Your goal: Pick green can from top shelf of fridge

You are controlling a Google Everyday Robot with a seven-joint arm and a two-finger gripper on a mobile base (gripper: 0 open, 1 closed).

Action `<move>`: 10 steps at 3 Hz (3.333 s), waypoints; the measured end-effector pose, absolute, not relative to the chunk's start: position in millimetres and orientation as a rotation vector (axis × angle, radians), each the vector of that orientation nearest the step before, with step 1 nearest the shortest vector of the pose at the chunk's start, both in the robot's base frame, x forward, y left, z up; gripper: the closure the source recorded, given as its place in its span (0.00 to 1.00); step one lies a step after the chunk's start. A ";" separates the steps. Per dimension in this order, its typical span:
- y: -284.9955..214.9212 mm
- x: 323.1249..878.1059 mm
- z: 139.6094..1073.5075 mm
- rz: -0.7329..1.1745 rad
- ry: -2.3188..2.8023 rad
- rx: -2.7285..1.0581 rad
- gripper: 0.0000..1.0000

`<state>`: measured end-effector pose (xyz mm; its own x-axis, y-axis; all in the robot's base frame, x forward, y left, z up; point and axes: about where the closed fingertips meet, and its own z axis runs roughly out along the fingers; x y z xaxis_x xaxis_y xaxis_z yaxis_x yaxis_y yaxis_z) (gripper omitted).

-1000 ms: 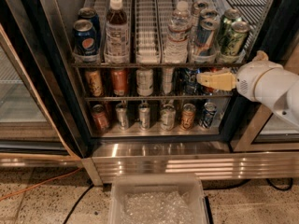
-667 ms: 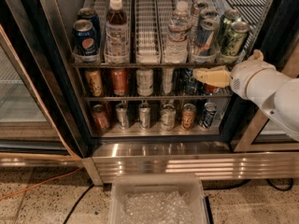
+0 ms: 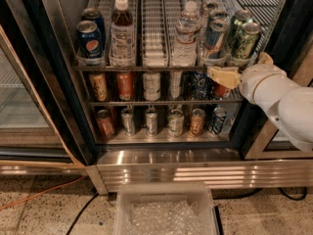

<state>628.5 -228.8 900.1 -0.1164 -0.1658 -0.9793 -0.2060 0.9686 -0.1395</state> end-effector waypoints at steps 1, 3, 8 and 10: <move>-237.2 633.2 899.8 0.001 1.682 -0.260 0.15; -245.5 642.0 903.7 -0.035 1.643 -0.231 0.22; -256.2 668.9 907.8 -0.051 1.606 -0.163 0.29; -271.9 692.9 906.1 -0.071 1.621 -0.140 0.28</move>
Offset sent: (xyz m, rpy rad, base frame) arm 0.0149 -0.0262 -0.0013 -0.0232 -0.0606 -0.0930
